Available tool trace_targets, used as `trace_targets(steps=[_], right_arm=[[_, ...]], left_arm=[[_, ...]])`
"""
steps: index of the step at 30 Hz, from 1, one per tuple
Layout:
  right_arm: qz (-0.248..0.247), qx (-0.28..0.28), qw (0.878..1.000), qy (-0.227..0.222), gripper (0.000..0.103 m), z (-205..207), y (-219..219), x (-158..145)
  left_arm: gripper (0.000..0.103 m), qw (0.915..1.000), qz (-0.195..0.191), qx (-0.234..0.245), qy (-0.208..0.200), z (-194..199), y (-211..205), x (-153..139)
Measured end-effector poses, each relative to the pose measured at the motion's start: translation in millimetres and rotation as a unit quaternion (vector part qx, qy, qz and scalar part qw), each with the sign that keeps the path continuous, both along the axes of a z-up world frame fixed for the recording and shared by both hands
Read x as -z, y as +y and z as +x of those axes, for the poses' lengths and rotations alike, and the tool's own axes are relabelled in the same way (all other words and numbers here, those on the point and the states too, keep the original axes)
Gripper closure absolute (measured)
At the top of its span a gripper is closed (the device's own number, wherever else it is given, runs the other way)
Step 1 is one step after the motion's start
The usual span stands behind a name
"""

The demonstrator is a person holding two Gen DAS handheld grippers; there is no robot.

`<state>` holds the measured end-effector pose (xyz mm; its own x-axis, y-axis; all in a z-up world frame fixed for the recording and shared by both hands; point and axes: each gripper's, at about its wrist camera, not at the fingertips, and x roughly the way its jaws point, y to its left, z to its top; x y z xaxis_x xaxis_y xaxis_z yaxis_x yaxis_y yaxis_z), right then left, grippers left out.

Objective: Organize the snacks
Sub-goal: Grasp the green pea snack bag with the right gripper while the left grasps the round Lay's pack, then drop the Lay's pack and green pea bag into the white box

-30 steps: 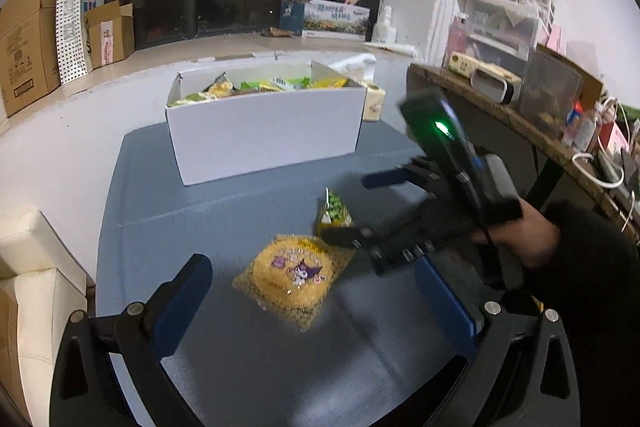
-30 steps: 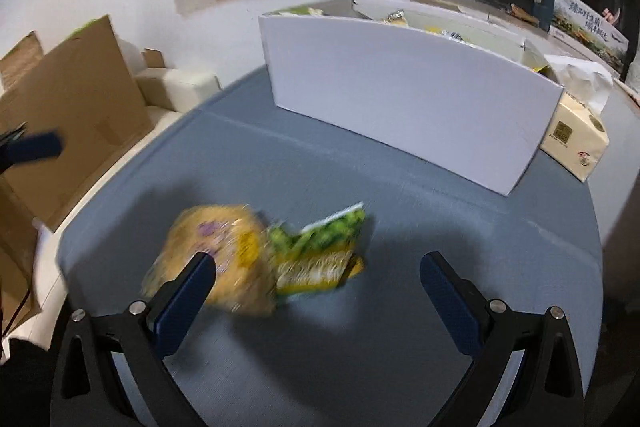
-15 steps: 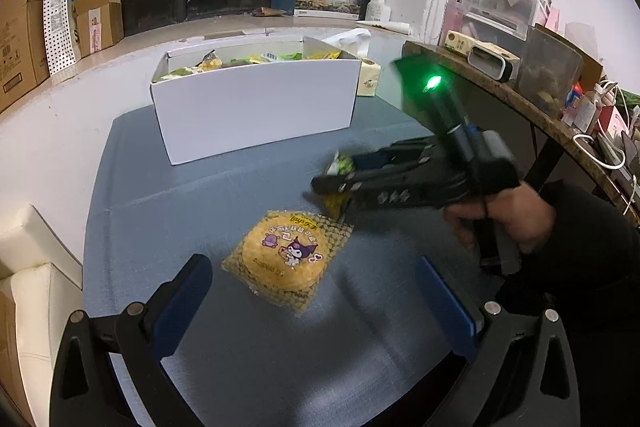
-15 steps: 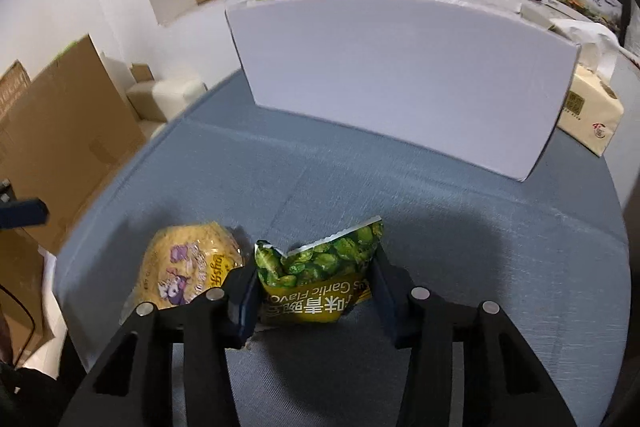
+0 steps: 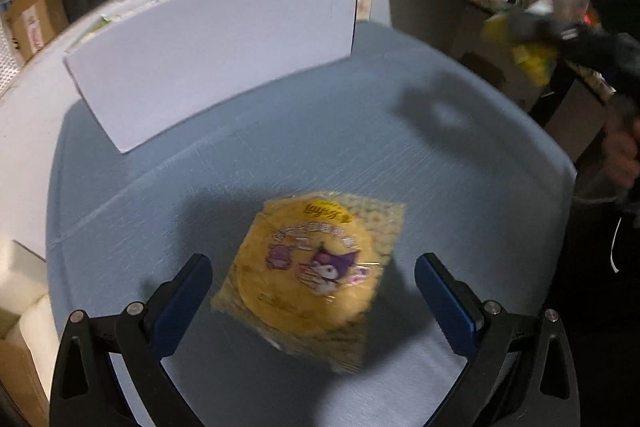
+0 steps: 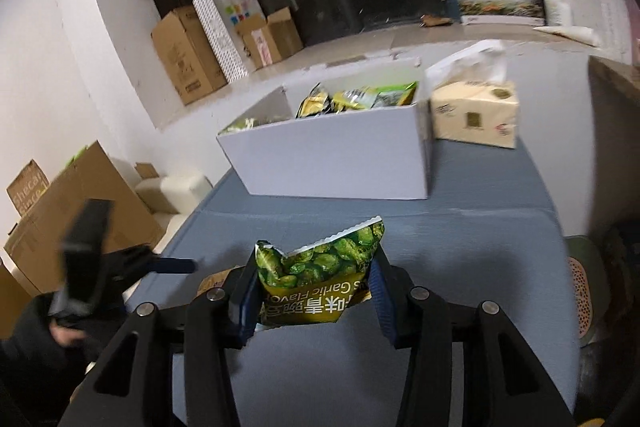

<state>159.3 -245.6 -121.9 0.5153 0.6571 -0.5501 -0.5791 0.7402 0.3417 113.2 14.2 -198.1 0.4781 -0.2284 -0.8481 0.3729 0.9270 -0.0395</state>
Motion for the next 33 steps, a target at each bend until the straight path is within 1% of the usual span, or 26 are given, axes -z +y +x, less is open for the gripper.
trace_targets(steps=[1,4,5,6,7,8,10,12,14,15,18,20,24,26,30,32,33], right_arm=[[0.002,0.002,1.0,-0.001,0.052,-2.2,-3.6,-1.4],[0.006,0.009,1.0,-0.001,0.051,-6.5,-14.4,-3.4],[0.009,0.011,1.0,0.0,0.051,-7.9,-16.4,-3.3],[0.01,0.011,1.0,0.002,0.051,-8.3,-17.1,-2.6],[0.008,0.011,1.0,0.003,0.051,-8.7,-15.9,-1.4],[0.007,0.011,1.0,0.002,0.051,-8.0,-13.7,-0.4],[0.006,0.008,1.0,0.003,0.051,-8.9,-12.5,0.2],[0.002,0.006,1.0,0.001,0.051,-10.0,-9.3,0.6],[0.0,0.003,1.0,0.0,0.051,-11.0,-6.3,1.3],[-0.003,0.003,1.0,-0.002,0.051,-11.6,-4.7,1.7],[-0.007,0.002,1.0,-0.004,0.051,-12.8,-1.2,1.9],[-0.011,0.002,1.0,-0.007,0.051,-11.8,1.7,0.9],[-0.005,0.008,1.0,-0.01,0.051,0.5,5.9,-8.6],[-0.002,0.007,1.0,-0.017,0.051,11.3,10.8,-18.1],[0.006,0.009,0.999,-0.04,0.051,49.3,29.5,-49.1],[0.012,0.014,0.999,-0.042,0.051,74.1,41.2,-63.6],[0.013,0.015,0.999,-0.047,0.051,89.9,49.4,-71.3]], left_arm=[[0.0,0.9999,-0.005,0.008,0.01,4.0,1.5,4.0],[0.0,0.9994,0.004,0.014,0.03,12.5,2.6,12.8],[0.0,0.9991,-0.001,0.016,0.038,14.7,3.5,15.4],[0.001,0.9992,-0.004,0.014,0.037,15.7,4.4,16.2],[0.003,0.9994,-0.007,0.013,0.032,16.9,5.9,15.6],[0.009,0.9995,-0.007,0.012,0.03,16.9,6.3,14.7],[0.024,0.9997,-0.005,0.004,0.024,17.8,9.7,9.7],[0.024,0.9992,-0.026,-0.002,0.032,19.1,16.0,6.7],[0.024,0.9994,-0.024,-0.01,0.022,15.8,19.4,2.8],[0.024,0.9993,-0.029,-0.017,0.015,12.0,21.6,-1.0],[0.024,0.9959,-0.073,-0.049,-0.02,-1.4,31.0,-20.9],[0.024,0.9904,-0.103,-0.076,-0.051,-9.1,35.8,-38.6],[0.024,0.9789,-0.137,-0.107,-0.108,-9.0,38.8,-76.8],[0.024,0.9717,-0.149,-0.113,-0.144,2.8,40.0,-104.2],[0.024,0.962,-0.15,-0.122,-0.193,46.7,41.2,-153.2],[0.024,0.959,-0.143,-0.128,-0.209,73.7,42.3,-173.8],[0.024,0.957,-0.14,-0.135,-0.215,95.5,44.4,-183.2]])
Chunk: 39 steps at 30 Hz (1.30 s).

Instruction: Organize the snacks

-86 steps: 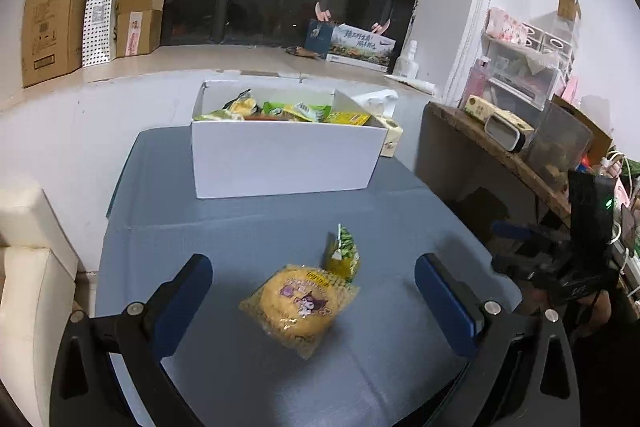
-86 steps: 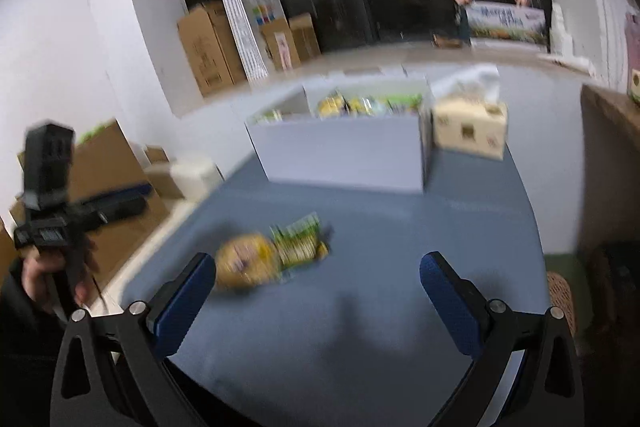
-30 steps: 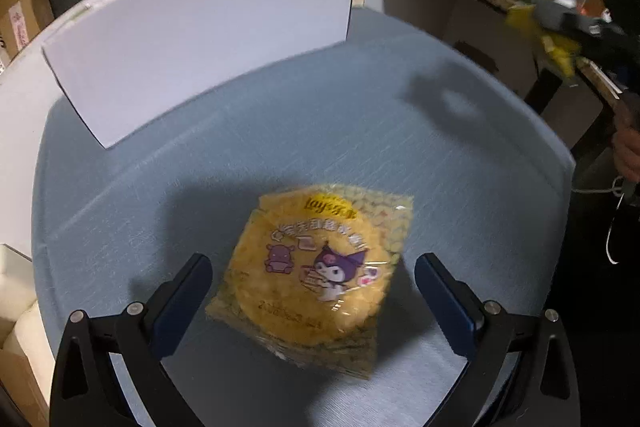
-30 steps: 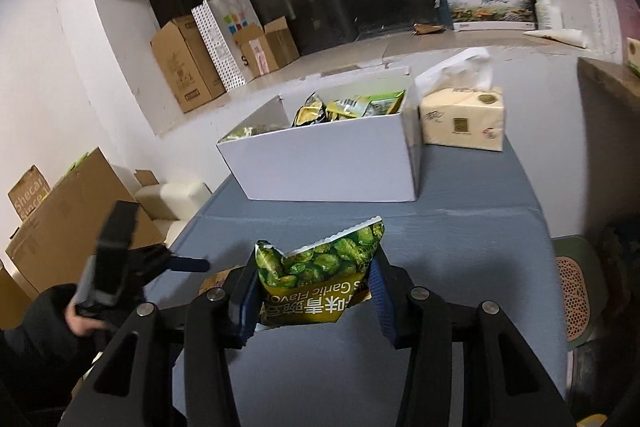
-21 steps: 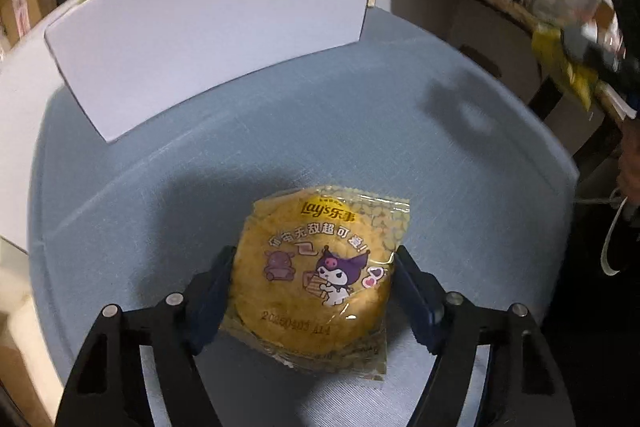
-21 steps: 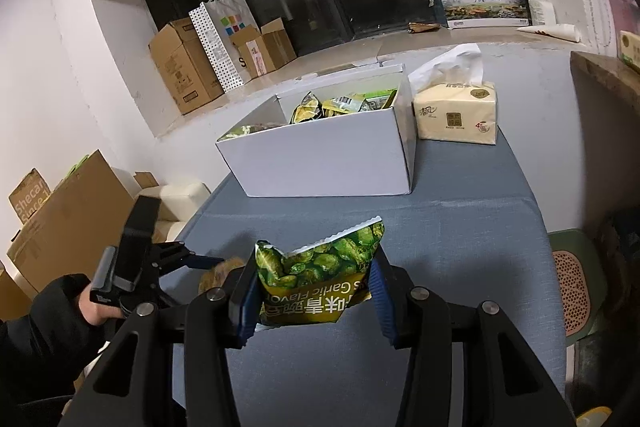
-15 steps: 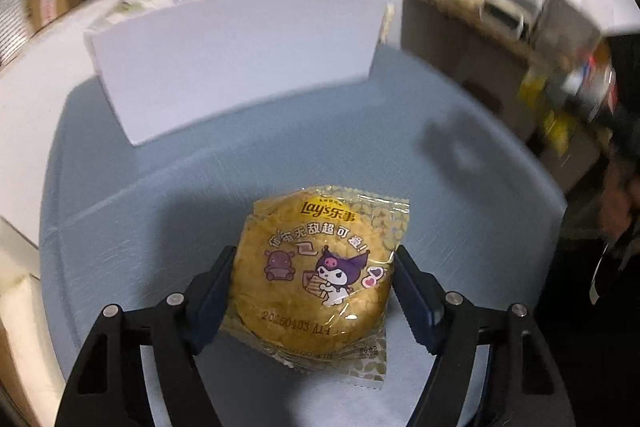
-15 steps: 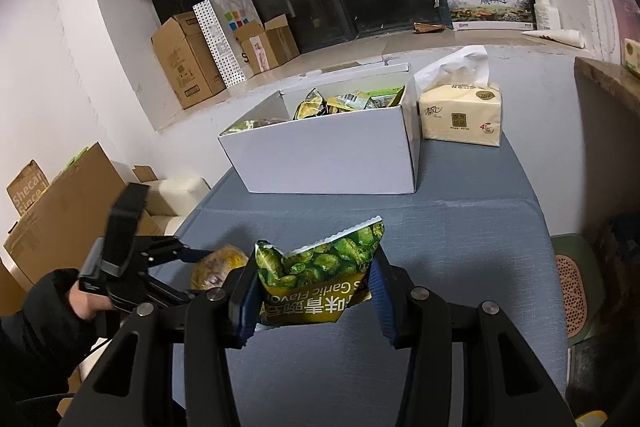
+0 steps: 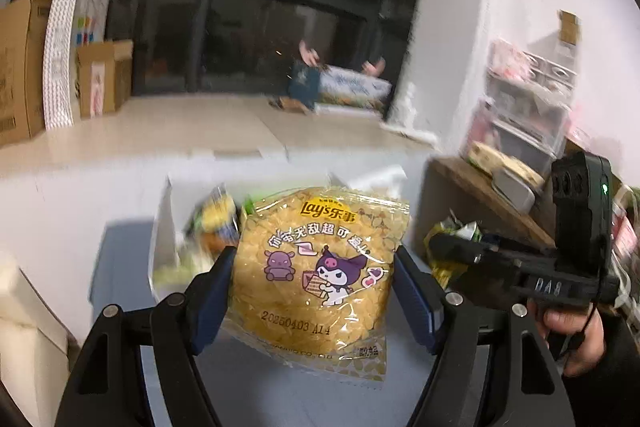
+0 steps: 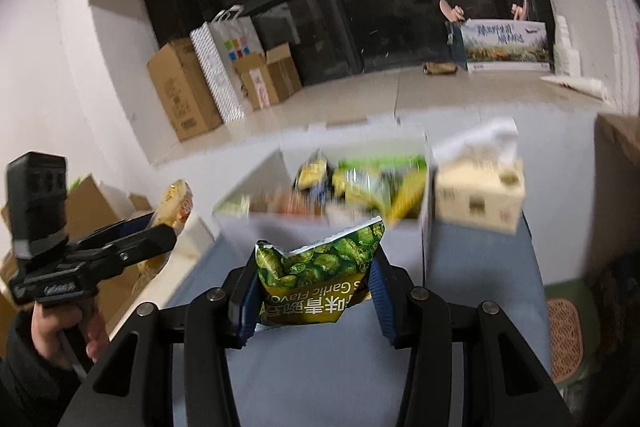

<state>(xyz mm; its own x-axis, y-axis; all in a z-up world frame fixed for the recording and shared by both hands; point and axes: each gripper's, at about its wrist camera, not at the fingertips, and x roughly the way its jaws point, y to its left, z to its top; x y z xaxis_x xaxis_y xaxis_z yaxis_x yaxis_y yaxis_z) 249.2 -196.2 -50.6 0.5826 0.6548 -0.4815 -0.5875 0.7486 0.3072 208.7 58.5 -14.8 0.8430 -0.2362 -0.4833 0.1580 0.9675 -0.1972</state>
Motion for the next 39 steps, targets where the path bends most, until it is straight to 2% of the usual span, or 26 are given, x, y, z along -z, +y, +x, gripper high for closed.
trace_targets(steps=[3,7,9,11,12,13,14,15,18,23,26,28,30,31,34,36,39], right_arm=[[-0.008,0.005,1.0,-0.004,0.051,39.4,22.7,-11.7],[-0.021,0.012,1.0,0.013,0.051,82.6,46.6,-14.0],[-0.041,0.013,0.999,0.008,0.051,98.4,59.4,-13.2],[-0.045,0.019,0.999,0.005,0.05,112.3,67.0,-11.5],[-0.042,0.022,0.999,0.013,0.043,118.7,67.9,-9.2],[-0.037,0.02,0.999,0.025,0.016,125.4,69.5,-6.7],[-0.036,0.021,0.998,0.037,0.006,131.2,71.3,-3.7],[-0.041,0.036,0.998,0.04,0.0,134.3,71.8,-0.7],[-0.044,0.031,0.997,0.053,0.0,138.1,69.5,9.0],[-0.063,0.039,0.996,0.038,0.0,132.3,66.0,13.8],[-0.071,0.05,0.996,0.031,0.0,124.4,63.3,11.3],[-0.075,0.042,0.996,0.024,0.0,115.5,63.4,9.1],[-0.096,0.038,0.995,0.008,0.0,103.5,65.1,6.7],[-0.112,0.042,0.993,-0.009,0.0,96.4,67.0,4.8],[-0.157,0.044,0.984,-0.075,0.0,68.6,69.7,-1.9],[-0.163,0.052,0.98,-0.099,0.0,50.6,64.0,-7.4],[-0.141,0.066,0.984,-0.09,0.0,35.2,48.1,-12.8]], left_arm=[[0.024,0.9998,-0.008,-0.019,-0.005,35.5,9.2,-12.4],[0.024,0.999,-0.012,-0.042,-0.001,75.5,23.8,-15.1],[0.024,0.9986,0.0,-0.053,0.011,93.3,28.1,-12.5],[0.02,0.9966,0.024,-0.067,0.042,107.2,28.6,-2.4],[0.015,0.9957,0.028,-0.068,0.056,112.6,29.8,1.5],[0.0,0.9952,0.024,-0.072,0.062,114.8,31.9,5.7],[0.0,0.9951,0.016,-0.074,0.064,115.3,35.1,8.2],[0.0,0.9942,0.011,-0.079,0.071,116.3,38.4,12.0],[0.0,0.9917,0.006,-0.09,0.092,117.9,45.5,21.7],[0.0,0.9938,0.014,-0.084,0.071,101.0,41.2,23.8],[0.0,0.993,0.037,-0.099,0.053,87.9,34.4,16.5],[0.0,0.9912,0.068,-0.108,0.036,76.3,26.3,10.8],[0.0,0.9859,0.12,-0.115,0.015,58.9,14.3,5.4],[0.0,0.9844,0.13,-0.118,0.009,52.0,11.6,3.7],[0.0,0.987,0.111,-0.116,-0.002,27.3,11.2,-4.4],[0.0,0.9834,0.105,-0.147,-0.01,7.3,13.7,-11.4],[0.0,0.9776,0.12,-0.17,-0.031,-21.1,12.2,-17.4]])
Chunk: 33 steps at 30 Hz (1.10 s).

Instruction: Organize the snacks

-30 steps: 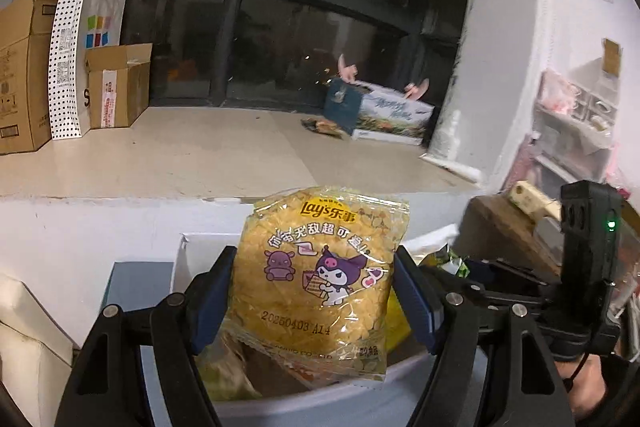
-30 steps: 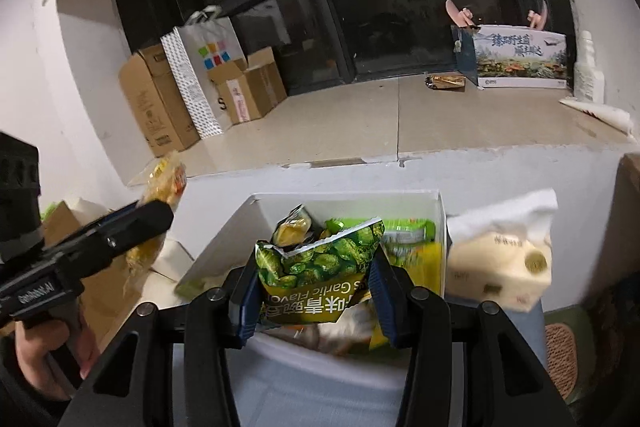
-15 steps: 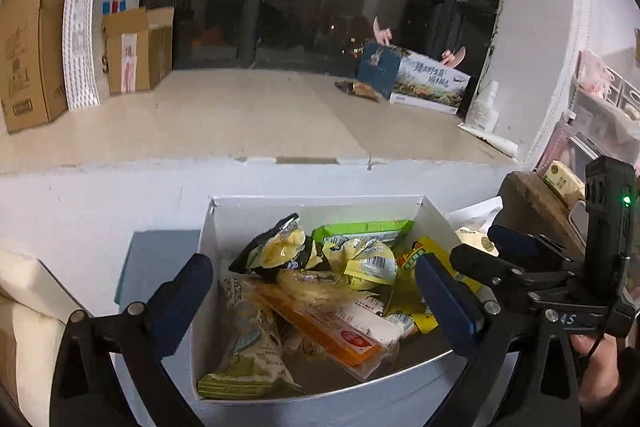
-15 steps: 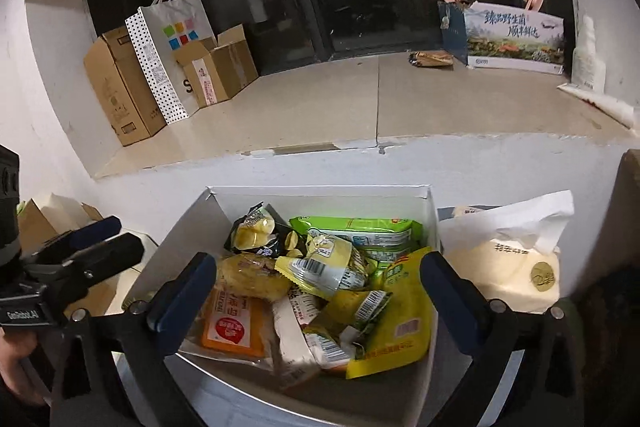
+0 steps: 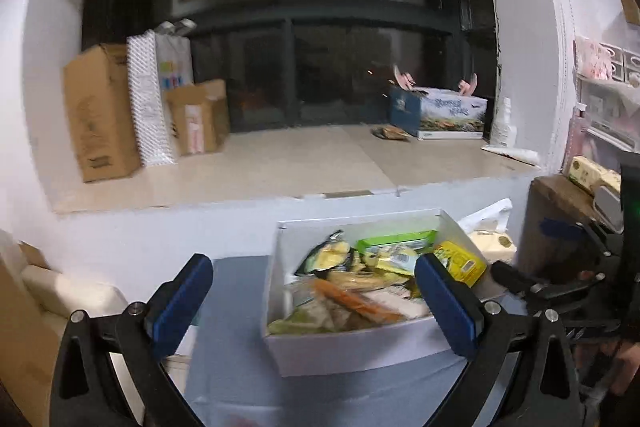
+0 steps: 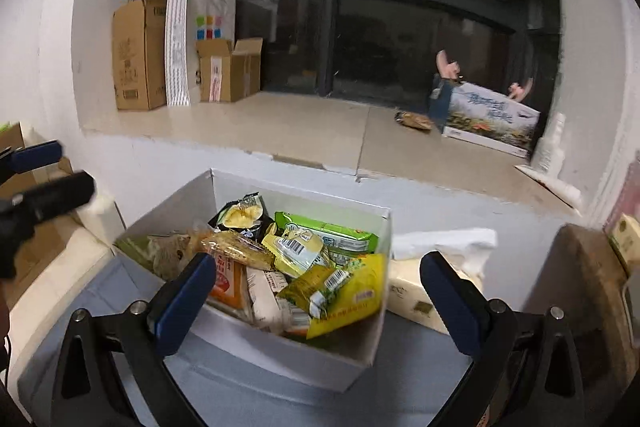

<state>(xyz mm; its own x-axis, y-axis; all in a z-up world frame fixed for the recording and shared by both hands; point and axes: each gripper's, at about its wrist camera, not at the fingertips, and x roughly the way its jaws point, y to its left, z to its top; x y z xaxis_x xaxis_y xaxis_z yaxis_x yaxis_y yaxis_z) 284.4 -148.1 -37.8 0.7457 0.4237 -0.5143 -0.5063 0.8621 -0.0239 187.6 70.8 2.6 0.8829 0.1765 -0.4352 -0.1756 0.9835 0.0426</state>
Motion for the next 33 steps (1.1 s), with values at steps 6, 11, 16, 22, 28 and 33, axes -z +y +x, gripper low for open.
trace_targets(steps=[6,11,16,22,28,33], right_arm=[[0.042,-0.011,0.999,0.03,0.0,-49.5,-33.4,-1.7],[0.087,-0.029,0.995,0.03,0.0,-107.5,-57.1,-3.7],[0.06,-0.032,0.997,0.024,0.0,-156.6,-64.5,1.8],[0.06,-0.036,0.997,0.022,0.0,-192.6,-73.4,-3.5],[0.062,-0.021,0.998,0.015,0.0,-196.2,-78.7,-10.7],[0.061,-0.009,0.998,0.021,0.0,-192.8,-82.2,-8.0]], left_arm=[[0.0,0.9971,-0.028,0.063,0.032,-44.7,-13.3,7.3],[0.0,0.9967,-0.034,0.053,0.052,-91.4,-30.8,19.9],[0.0,0.9952,-0.053,0.051,0.064,-128.3,-34.2,27.9],[0.0,0.9929,-0.086,0.053,0.062,-155.6,-28.9,28.3],[0.0,0.9933,-0.077,0.064,0.058,-159.2,-37.6,25.4],[0.0,0.9928,-0.071,0.071,0.066,-155.0,-43.8,27.3]])
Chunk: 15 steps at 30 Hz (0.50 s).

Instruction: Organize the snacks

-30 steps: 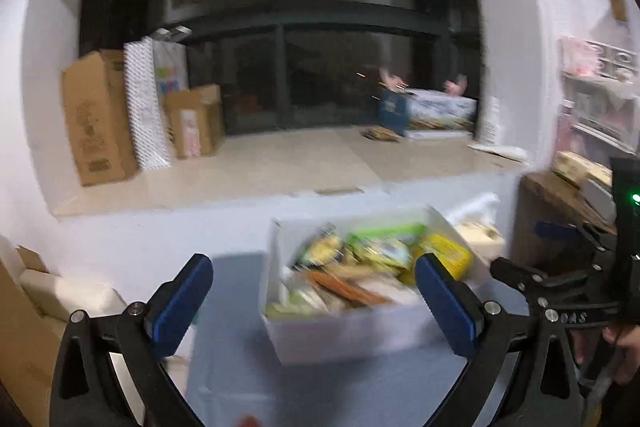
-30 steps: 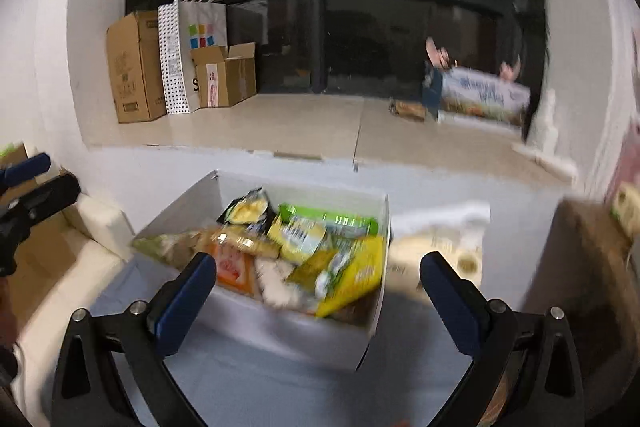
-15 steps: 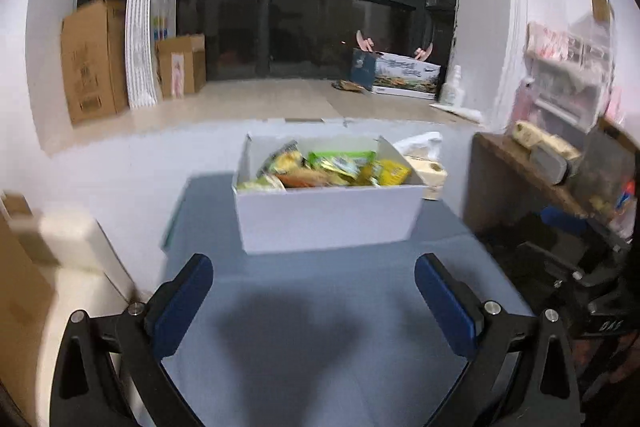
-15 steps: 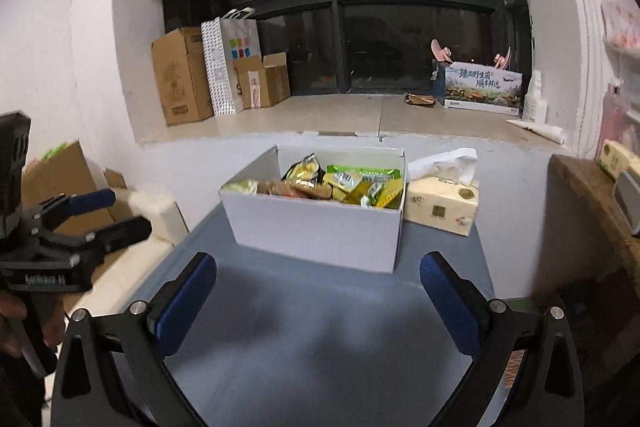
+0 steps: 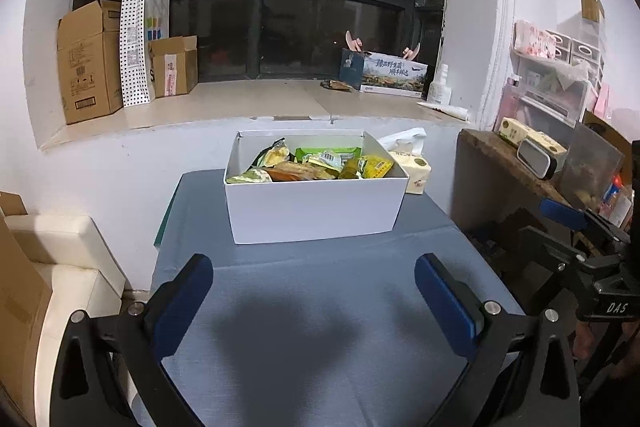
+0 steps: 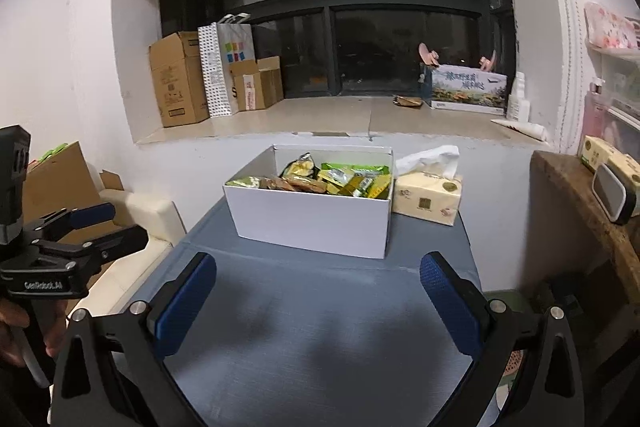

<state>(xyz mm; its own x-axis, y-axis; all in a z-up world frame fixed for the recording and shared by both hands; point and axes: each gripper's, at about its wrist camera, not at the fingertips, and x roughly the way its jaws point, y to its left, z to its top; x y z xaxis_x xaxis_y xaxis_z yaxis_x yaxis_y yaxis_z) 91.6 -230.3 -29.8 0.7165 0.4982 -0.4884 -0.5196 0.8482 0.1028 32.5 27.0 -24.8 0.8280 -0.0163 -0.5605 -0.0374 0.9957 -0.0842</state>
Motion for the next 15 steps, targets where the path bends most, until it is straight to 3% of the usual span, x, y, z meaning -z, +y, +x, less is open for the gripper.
trace_targets(steps=[15], right_arm=[[0.006,0.002,1.0,0.006,0.0,0.3,-4.0,0.7]], left_arm=[[0.0,1.0,0.005,0.005,0.007,2.8,-2.8,1.0]])
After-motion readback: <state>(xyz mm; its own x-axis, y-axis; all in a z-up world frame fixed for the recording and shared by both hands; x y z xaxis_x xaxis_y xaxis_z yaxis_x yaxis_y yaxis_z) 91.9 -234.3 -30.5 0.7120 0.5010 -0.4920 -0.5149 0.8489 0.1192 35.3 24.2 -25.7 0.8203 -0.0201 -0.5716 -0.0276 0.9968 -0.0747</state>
